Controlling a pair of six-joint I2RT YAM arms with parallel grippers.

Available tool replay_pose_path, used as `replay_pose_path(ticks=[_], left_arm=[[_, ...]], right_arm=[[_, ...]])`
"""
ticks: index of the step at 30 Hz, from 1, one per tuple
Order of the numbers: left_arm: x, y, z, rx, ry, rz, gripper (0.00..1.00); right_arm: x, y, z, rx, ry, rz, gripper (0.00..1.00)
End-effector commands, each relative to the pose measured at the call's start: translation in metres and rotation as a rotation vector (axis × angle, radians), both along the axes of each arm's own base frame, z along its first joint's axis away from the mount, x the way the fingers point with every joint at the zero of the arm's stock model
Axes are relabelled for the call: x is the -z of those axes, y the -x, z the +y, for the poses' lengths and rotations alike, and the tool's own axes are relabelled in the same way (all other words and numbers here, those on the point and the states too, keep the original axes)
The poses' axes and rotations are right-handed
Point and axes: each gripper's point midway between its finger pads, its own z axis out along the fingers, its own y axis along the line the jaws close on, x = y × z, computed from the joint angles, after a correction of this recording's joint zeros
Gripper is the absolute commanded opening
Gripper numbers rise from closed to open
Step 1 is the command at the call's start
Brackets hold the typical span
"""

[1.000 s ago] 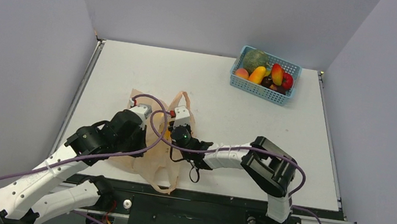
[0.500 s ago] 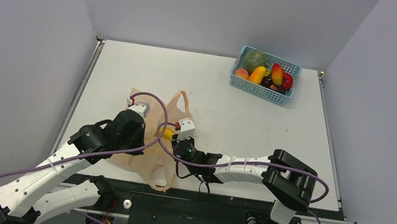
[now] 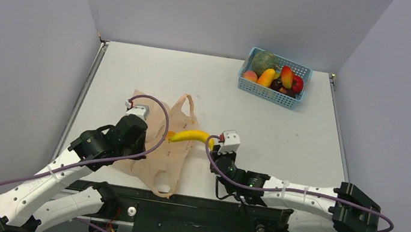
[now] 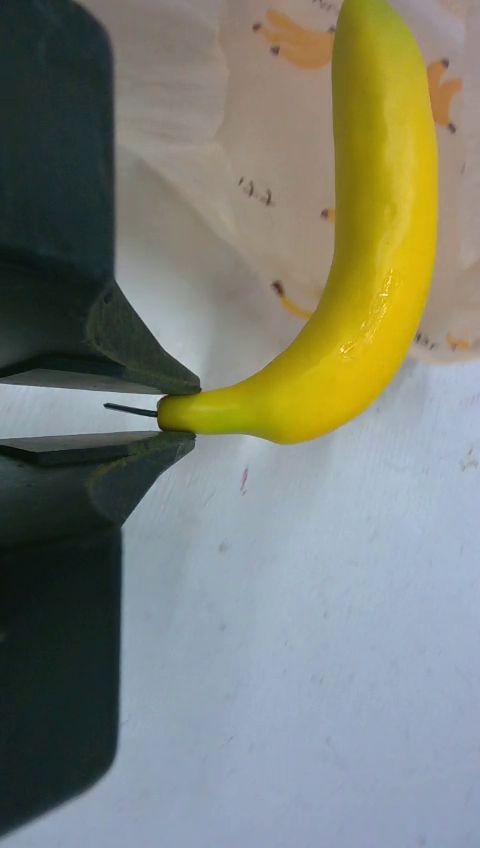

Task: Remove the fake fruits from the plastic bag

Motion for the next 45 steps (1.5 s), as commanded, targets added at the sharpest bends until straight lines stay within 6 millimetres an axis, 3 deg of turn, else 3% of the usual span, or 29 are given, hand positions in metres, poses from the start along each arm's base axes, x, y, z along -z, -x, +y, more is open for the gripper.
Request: replay_pose_path(ticks=[1,7,13,17,18,19,21,29,30,31,32,33,34,36,43,45], left_arm=[[-0.012,-0.006,0.013,-0.088,-0.015,-0.048,0.0],[-0.011,-0.005,0.009,-0.067,-0.005,-0.042,0.0],[-0.015,-0.003,0.003,-0.027,0.031,-0.057,0.0],[-0.016,-0.003,0.001,-0.013,0.039,-0.061,0.0],[-0.016,-0.002,0.0,-0.008,0.041,-0.059,0.0],[-0.016,-0.002,0.0,-0.004,0.042,-0.061,0.0],[-0.017,-0.003,0.0,-0.003,0.046,-0.064,0.0],[-0.018,-0.001,-0.002,0.005,0.057,-0.068,0.0],[-0.018,-0.001,-0.002,0.009,0.056,-0.068,0.0],[-0.018,-0.001,-0.002,0.011,0.058,-0.067,0.0],[-0.018,-0.001,-0.002,0.012,0.056,-0.066,0.0],[-0.017,-0.001,-0.002,0.012,0.054,-0.065,0.0],[-0.017,-0.001,-0.002,0.011,0.054,-0.065,0.0],[-0.016,-0.002,-0.002,0.009,0.051,-0.063,0.0],[-0.015,-0.003,-0.001,0.0,0.039,-0.055,0.0],[-0.014,-0.003,-0.001,-0.001,0.034,-0.052,0.0]], right_arm=[[-0.009,-0.006,-0.045,0.133,-0.019,-0.057,0.0],[-0.015,-0.023,-0.094,0.265,-0.067,-0.068,0.0],[-0.033,-0.06,-0.148,0.427,-0.125,-0.084,0.0],[-0.05,-0.101,-0.2,0.598,-0.142,-0.077,0.0],[-0.064,-0.11,-0.204,0.611,-0.159,-0.085,0.0],[-0.061,-0.121,-0.216,0.644,-0.148,-0.06,0.0],[-0.088,-0.146,-0.232,0.701,-0.152,-0.077,0.0],[-0.12,-0.238,-0.292,0.838,-0.182,-0.017,0.0],[-0.107,-0.25,-0.294,0.846,-0.163,0.019,0.0],[-0.122,-0.26,-0.302,0.862,-0.175,0.003,0.0],[-0.11,-0.27,-0.305,0.869,-0.166,0.03,0.0],[-0.122,-0.281,-0.313,0.883,-0.185,0.01,0.0],[-0.11,-0.291,-0.317,0.89,-0.178,0.036,0.0],[-0.118,-0.315,-0.32,0.891,-0.192,0.031,0.0],[-0.086,-0.354,-0.327,0.912,-0.137,0.123,0.0],[-0.068,-0.361,-0.341,0.933,-0.12,0.156,0.0]])
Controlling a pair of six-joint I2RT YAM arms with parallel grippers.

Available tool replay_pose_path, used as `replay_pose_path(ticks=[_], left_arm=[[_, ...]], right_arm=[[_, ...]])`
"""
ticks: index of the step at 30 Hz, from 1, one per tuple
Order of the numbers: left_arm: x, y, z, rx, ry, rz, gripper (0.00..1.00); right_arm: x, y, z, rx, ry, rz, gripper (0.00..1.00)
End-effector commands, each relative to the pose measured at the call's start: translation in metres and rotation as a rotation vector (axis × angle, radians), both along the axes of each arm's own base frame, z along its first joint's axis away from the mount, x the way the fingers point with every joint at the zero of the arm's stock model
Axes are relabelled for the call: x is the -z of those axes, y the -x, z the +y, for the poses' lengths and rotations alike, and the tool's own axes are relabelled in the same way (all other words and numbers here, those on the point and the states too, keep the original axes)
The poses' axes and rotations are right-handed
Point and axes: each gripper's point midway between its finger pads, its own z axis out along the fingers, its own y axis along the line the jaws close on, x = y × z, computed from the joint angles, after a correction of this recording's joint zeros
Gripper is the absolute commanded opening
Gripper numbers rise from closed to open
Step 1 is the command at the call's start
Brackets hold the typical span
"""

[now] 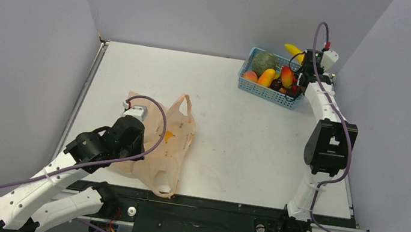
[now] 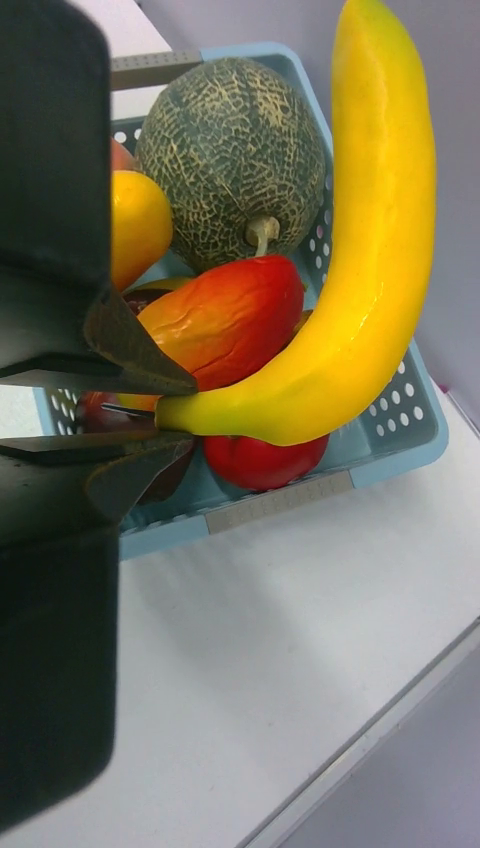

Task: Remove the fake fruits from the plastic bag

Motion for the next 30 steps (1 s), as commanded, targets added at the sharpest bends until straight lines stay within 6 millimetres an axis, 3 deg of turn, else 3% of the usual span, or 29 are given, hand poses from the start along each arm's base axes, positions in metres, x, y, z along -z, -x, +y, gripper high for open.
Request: replay_pose_path(ticks=[1,8,11,19,24,30], left_arm=[[-0.008,-0.006,-0.005,0.001,0.02,-0.031,0.0],[-0.008,-0.007,-0.005,-0.001,0.016,-0.03,0.0],[-0.008,-0.007,-0.005,0.001,0.017,-0.03,0.0],[-0.008,-0.007,-0.006,0.007,0.021,-0.03,0.0],[-0.01,-0.006,-0.006,0.008,0.03,-0.038,0.0],[-0.011,-0.005,-0.007,0.012,0.037,-0.042,0.0]], right_arm=[[0.002,-0.012,-0.012,0.011,0.0,0.032,0.0],[0.028,-0.006,-0.017,0.036,0.011,0.105,0.05],[0.032,-0.004,-0.015,0.029,-0.001,0.115,0.14],[0.02,0.002,0.015,-0.098,-0.048,0.084,0.49],[0.002,0.022,0.018,-0.125,-0.043,0.063,0.54],[-0.016,0.069,0.049,-0.182,-0.044,-0.005,0.55]])
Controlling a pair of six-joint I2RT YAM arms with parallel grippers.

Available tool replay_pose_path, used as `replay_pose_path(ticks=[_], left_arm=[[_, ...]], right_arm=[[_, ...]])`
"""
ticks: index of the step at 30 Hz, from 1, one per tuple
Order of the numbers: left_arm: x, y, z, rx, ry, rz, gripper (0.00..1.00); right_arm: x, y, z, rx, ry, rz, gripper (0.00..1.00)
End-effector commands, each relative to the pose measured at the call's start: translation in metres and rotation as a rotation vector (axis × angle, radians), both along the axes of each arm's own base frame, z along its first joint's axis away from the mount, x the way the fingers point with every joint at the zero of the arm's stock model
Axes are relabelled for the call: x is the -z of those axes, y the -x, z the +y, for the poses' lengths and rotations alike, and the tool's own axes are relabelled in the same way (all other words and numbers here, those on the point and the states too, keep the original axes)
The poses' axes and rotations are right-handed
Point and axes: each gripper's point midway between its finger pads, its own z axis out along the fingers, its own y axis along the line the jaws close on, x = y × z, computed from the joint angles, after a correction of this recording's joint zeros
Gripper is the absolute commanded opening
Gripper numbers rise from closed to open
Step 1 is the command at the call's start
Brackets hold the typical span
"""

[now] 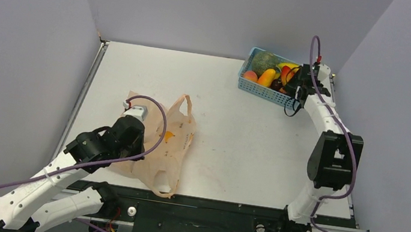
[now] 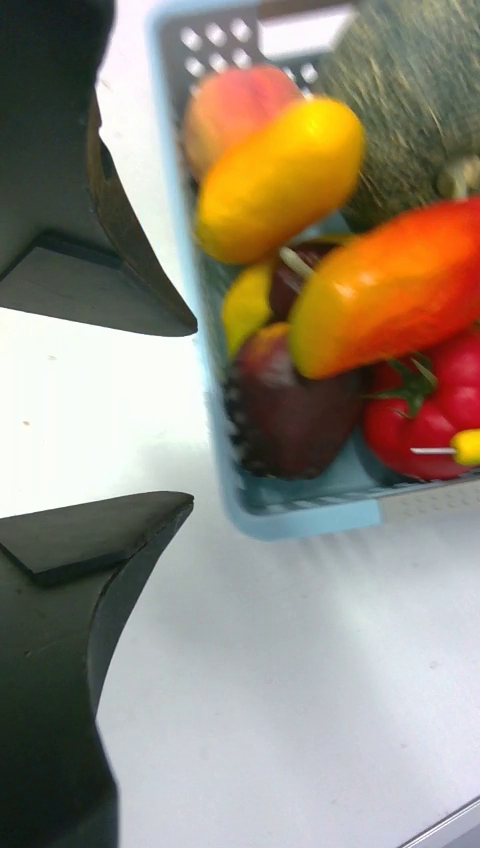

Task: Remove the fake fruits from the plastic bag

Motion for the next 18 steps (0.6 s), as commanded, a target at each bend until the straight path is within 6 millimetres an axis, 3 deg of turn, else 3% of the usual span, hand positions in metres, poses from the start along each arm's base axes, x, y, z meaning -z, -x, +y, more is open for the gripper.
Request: replay_pose_path(ticks=[1,2,10,14,18], left_arm=[[-0.012,-0.005,-0.006,0.012,0.039,-0.044,0.0],[-0.012,-0.005,-0.006,0.013,0.038,-0.044,0.0],[-0.012,-0.004,-0.006,0.015,0.042,-0.046,0.0],[-0.012,-0.005,-0.007,0.015,0.04,-0.044,0.0],[-0.009,-0.006,-0.006,0.01,0.023,-0.032,0.0]], right_arm=[[-0.055,0.034,0.034,-0.076,-0.015,-0.181,0.55],[-0.058,0.038,0.041,-0.088,-0.021,-0.212,0.56],[-0.005,0.143,0.147,-0.366,-0.048,-0.228,0.57],[0.01,0.184,0.185,-0.489,-0.084,-0.24,0.57],[0.014,0.206,0.204,-0.55,-0.106,-0.247,0.57]])
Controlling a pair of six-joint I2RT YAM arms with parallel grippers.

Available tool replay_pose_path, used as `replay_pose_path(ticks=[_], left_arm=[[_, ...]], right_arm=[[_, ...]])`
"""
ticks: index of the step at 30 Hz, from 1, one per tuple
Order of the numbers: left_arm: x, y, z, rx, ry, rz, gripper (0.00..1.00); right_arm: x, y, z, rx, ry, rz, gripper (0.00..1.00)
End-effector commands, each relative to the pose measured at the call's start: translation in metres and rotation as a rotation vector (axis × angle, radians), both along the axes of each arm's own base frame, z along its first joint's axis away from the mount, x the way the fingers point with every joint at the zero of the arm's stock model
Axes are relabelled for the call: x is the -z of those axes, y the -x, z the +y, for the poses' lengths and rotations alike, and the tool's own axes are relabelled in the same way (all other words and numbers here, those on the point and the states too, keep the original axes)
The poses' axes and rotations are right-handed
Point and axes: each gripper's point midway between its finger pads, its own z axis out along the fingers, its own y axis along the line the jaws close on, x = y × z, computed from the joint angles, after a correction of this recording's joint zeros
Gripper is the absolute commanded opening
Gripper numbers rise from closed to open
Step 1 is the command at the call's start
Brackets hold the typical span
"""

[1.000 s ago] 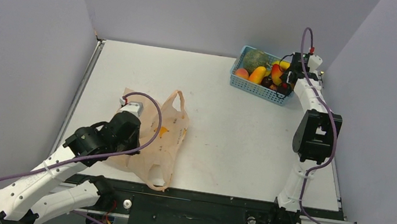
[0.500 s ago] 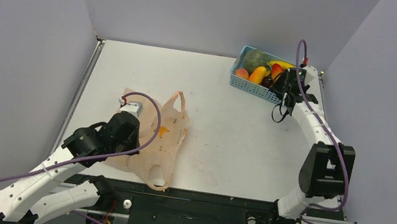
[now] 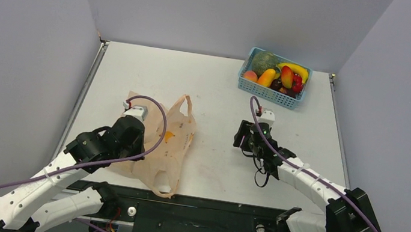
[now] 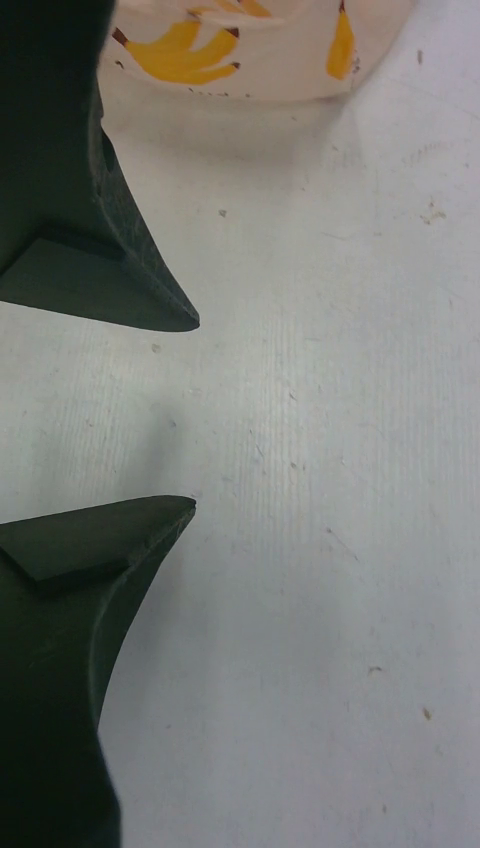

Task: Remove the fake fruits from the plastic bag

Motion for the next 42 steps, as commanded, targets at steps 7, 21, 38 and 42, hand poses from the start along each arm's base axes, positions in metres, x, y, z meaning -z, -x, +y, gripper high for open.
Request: replay_pose_path(ticks=[7,21,38,42], left_arm=[[-0.02,-0.021,-0.018,0.021,0.047,-0.063,0.0],[-0.129,-0.151,-0.015,0.032,-0.139,-0.374,0.0],[-0.101,-0.217,0.028,-0.016,-0.377,-0.313,0.37],[-0.088,-0.204,0.04,-0.093,-0.378,-0.2,0.81]], right_arm=[[-0.051,-0.007,0.031,-0.043,-0.132,-0.168,0.57],[-0.063,0.006,0.014,-0.05,-0.1,-0.212,0.57],[-0.081,0.013,-0.008,-0.042,-0.031,-0.257,0.58],[-0.085,0.012,-0.004,-0.054,-0.048,-0.257,0.58]])
